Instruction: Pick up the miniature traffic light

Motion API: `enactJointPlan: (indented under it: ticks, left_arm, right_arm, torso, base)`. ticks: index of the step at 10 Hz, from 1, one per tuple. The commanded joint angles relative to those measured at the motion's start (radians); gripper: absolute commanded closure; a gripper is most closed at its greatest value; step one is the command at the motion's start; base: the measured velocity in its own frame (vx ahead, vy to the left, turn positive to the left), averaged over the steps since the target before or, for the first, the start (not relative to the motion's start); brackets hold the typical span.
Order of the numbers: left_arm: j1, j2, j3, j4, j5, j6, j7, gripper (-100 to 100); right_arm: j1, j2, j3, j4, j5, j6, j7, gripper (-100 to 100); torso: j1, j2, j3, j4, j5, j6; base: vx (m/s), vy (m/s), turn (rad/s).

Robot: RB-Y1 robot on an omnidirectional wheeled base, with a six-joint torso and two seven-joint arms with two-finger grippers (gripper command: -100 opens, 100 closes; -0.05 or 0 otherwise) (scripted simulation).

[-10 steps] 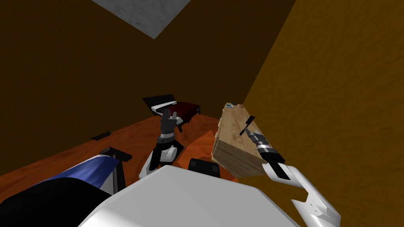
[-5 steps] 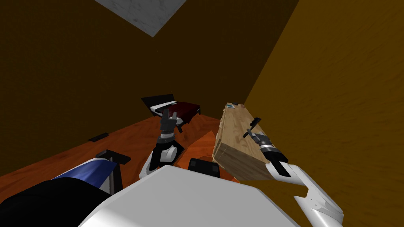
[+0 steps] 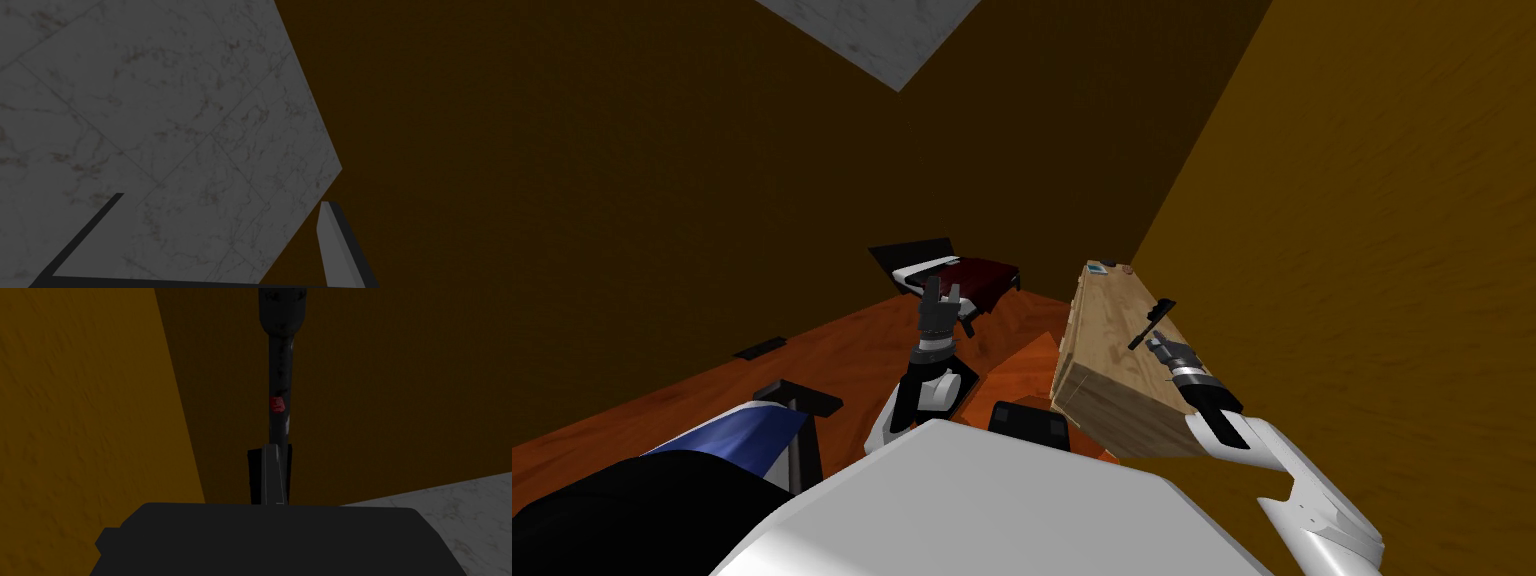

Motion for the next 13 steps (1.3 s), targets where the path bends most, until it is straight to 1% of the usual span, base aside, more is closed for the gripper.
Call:
enactJointPlan:
  ticks: [1, 3, 4, 5, 7, 13]
  left_arm:
    - [0.0, 0.0, 0.0, 0.0, 0.0, 0.0, 0.0, 0]
    - [0.0, 0.0, 0.0, 0.0, 0.0, 0.0, 0.0, 0]
    - [0.0, 0.0, 0.0, 0.0, 0.0, 0.0, 0.0, 0]
    - [0.0, 0.0, 0.0, 0.0, 0.0, 0.0, 0.0, 0]
    - [0.0, 0.0, 0.0, 0.0, 0.0, 0.0, 0.0, 0]
    - [0.0, 0.0, 0.0, 0.0, 0.0, 0.0, 0.0, 0]
  right_arm:
    - [0.0, 0.0, 0.0, 0.0, 0.0, 0.0, 0.0, 100]
    - [0.0, 0.0, 0.0, 0.0, 0.0, 0.0, 0.0, 100]
    - [0.0, 0.0, 0.0, 0.0, 0.0, 0.0, 0.0, 0]
    - [0.007, -0.018, -0.005, 0.009, -0.004, 0.028, -0.006, -100]
    - [0.012, -0.035, -0.01, 0.018, -0.008, 0.054, -0.012, -100]
    - [0.035, -0.097, -0.029, 0.051, -0.023, 0.151, -0.033, -100]
  torso:
    - [0.0, 0.0, 0.0, 0.0, 0.0, 0.0]
    - [0.0, 0.0, 0.0, 0.0, 0.0, 0.0]
    - [0.0, 0.0, 0.0, 0.0, 0.0, 0.0]
    - [0.0, 0.0, 0.0, 0.0, 0.0, 0.0]
    - [0.006, -0.002, -0.001, -0.001, 0.001, 0.0]
    - [0.007, -0.003, -0.002, -0.001, 0.002, 0.0]
  base:
    - [0.0, 0.0, 0.0]
    - [0.0, 0.0, 0.0]
    - [0.0, 0.0, 0.0]
    - [0.027, 0.047, -0.07]
    - [0.041, 0.109, -0.022]
    - [0.039, 0.103, -0.027]
